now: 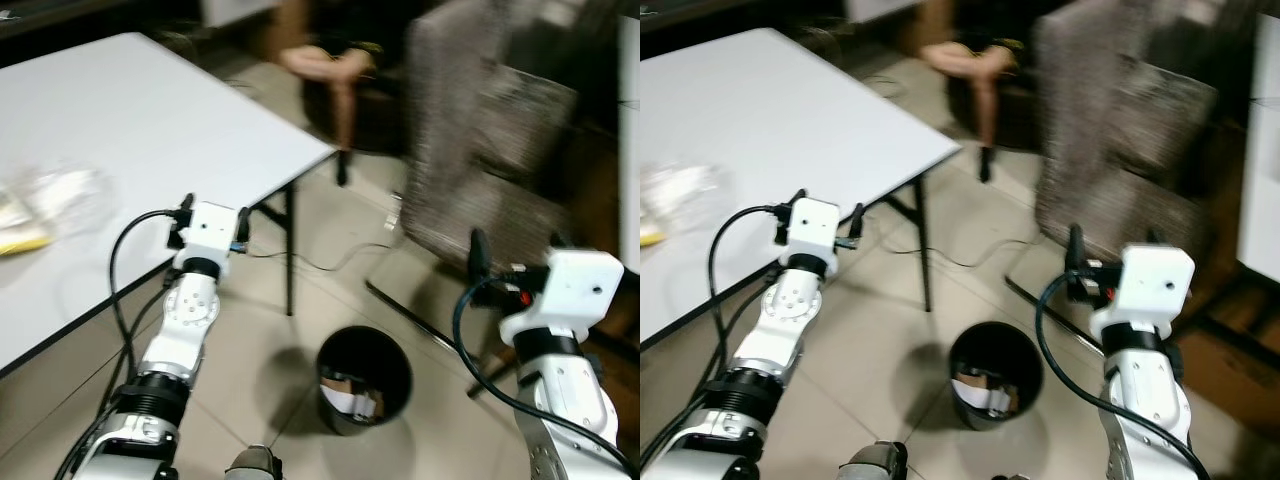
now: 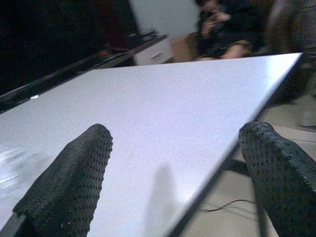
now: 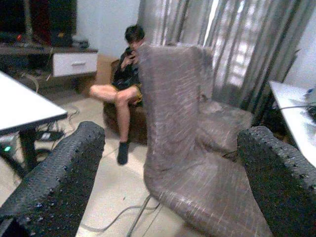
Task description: Picking trash to rubbish bin
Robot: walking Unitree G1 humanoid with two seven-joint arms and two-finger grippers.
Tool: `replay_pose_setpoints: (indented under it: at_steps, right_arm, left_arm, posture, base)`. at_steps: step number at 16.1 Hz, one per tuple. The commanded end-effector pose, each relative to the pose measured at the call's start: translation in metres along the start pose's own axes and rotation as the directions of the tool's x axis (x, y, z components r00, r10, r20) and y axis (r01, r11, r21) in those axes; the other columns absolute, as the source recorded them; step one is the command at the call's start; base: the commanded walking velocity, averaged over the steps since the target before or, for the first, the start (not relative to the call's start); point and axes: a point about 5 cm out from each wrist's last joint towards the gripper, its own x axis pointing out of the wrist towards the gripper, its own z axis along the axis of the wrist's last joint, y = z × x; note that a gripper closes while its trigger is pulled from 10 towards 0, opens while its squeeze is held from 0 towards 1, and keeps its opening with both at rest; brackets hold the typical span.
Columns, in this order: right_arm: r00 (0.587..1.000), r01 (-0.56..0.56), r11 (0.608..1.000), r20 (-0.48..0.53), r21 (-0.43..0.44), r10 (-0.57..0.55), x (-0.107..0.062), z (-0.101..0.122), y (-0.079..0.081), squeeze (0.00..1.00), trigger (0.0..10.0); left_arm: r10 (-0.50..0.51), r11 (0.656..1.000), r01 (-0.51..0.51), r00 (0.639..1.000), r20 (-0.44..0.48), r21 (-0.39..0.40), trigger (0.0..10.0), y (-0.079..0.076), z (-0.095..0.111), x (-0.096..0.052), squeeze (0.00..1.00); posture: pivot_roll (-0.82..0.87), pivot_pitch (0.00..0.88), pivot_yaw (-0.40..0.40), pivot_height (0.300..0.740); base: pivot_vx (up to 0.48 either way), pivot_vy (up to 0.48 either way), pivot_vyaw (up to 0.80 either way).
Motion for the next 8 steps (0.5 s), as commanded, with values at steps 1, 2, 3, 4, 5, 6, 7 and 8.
replay_pose_setpoints:
  at_steps: [1,2,3,4,5,6,7,8]
  right_arm:
    - [0.999,0.040,0.999,-0.004,-0.005,-0.040,-0.003,0.002,-0.008,0.00,10.0]
    - [0.999,0.044,0.999,-0.003,-0.011,-0.044,-0.003,0.002,-0.008,0.00,10.0]
    - [0.999,0.044,0.999,-0.002,-0.013,-0.044,-0.002,0.003,-0.008,0.00,10.0]
    - [0.999,0.044,0.999,0.001,-0.017,-0.044,-0.001,0.003,-0.009,0.00,10.0]
    - [0.999,0.042,0.999,0.003,-0.018,-0.042,0.000,0.004,-0.009,0.00,10.0]
    - [0.999,0.038,0.999,0.009,-0.020,-0.038,0.002,0.005,-0.008,0.00,10.0]
    - [0.999,0.037,0.999,0.011,-0.021,-0.037,0.002,0.006,-0.008,0.00,10.0]
    - [0.999,0.035,0.999,0.015,-0.020,-0.035,0.004,0.007,-0.007,0.00,10.0]
  left_arm:
    - [0.004,1.000,-0.004,1.000,0.017,-0.005,10.0,-0.004,0.006,0.004,0.00]
    - [0.004,1.000,-0.004,1.000,0.029,-0.009,10.0,-0.007,0.010,0.006,0.00]
    - [0.006,1.000,-0.005,0.999,0.040,-0.010,10.0,-0.008,0.013,0.008,0.00]
    - [0.011,1.000,-0.010,0.999,0.044,-0.017,10.0,-0.009,0.015,0.010,0.00]
    - [0.013,1.000,-0.013,0.999,0.044,-0.017,10.0,-0.010,0.016,0.010,0.00]
    - [0.019,1.000,-0.018,0.999,0.046,-0.024,10.0,-0.011,0.017,0.012,0.00]
    - [0.023,0.999,-0.021,0.999,0.047,-0.026,10.0,-0.011,0.018,0.012,0.00]
    - [0.035,0.999,-0.033,0.998,0.043,-0.035,10.0,-0.012,0.019,0.013,0.00]
  posture:
    - [0.14,0.063,-0.038,0.740]
    - [0.14,0.063,-0.038,0.740]
    - [0.14,0.059,-0.036,0.740]
    - [0.13,0.053,-0.036,0.740]
    - [0.13,0.053,-0.036,0.740]
    - [0.13,0.050,-0.038,0.740]
    - [0.13,0.050,-0.038,0.740]
    - [0.14,0.046,-0.043,0.740]
  base:
    - [0.000,0.000,0.80]
    - [0.000,0.000,0.80]
    - [0.000,0.000,0.80]
    - [0.000,0.000,0.80]
    - [0.000,0.000,0.80]
    - [0.000,0.000,0.80]
    - [0.000,0.000,0.80]
    - [0.000,0.000,0.80]
